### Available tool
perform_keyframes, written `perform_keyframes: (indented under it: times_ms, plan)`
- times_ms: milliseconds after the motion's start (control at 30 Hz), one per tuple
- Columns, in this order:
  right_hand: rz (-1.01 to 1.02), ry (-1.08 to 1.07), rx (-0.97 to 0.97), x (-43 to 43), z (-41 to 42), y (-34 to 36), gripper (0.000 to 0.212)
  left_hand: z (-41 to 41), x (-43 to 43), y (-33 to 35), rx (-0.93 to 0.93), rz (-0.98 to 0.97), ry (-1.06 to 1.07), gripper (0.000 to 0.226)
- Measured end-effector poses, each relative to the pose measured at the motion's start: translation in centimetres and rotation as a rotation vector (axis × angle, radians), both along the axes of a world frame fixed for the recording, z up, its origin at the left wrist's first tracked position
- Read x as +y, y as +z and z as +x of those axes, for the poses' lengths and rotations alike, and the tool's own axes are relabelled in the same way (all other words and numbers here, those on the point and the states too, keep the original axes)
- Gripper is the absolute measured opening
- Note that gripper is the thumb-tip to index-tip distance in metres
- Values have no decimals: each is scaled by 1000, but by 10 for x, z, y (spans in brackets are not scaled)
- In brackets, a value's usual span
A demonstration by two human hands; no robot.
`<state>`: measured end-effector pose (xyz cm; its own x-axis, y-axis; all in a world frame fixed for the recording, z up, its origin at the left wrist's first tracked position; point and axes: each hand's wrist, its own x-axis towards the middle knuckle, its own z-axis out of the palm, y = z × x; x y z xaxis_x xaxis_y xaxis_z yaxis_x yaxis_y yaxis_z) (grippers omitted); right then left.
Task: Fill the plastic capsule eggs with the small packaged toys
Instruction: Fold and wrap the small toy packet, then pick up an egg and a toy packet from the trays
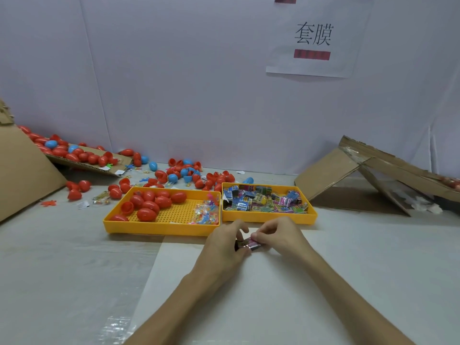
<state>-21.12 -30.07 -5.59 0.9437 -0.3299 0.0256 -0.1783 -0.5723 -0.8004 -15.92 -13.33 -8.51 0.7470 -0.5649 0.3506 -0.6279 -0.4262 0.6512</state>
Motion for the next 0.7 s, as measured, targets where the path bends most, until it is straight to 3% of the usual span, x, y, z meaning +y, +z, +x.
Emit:
perform_keyframes:
  times_ms: [200,333,467,600,700]
  plan:
    - [74,-146,-207,-14,1,-1,13,-1,1,0,-13,5,7,37]
    - [319,0,-266,-22,-7,6,9,-3,2,5,-11,-22,17,39]
    - [286,155,-302,-15,-12,9,10,-6,2,17,-1,-219,36,28]
    - [275,253,-322,-5,-13,11,11,-5,3,22,186,-319,-59,13]
    - [303,234,-360,0,-13,10,24,-3,4,23,409,-408,-96,7]
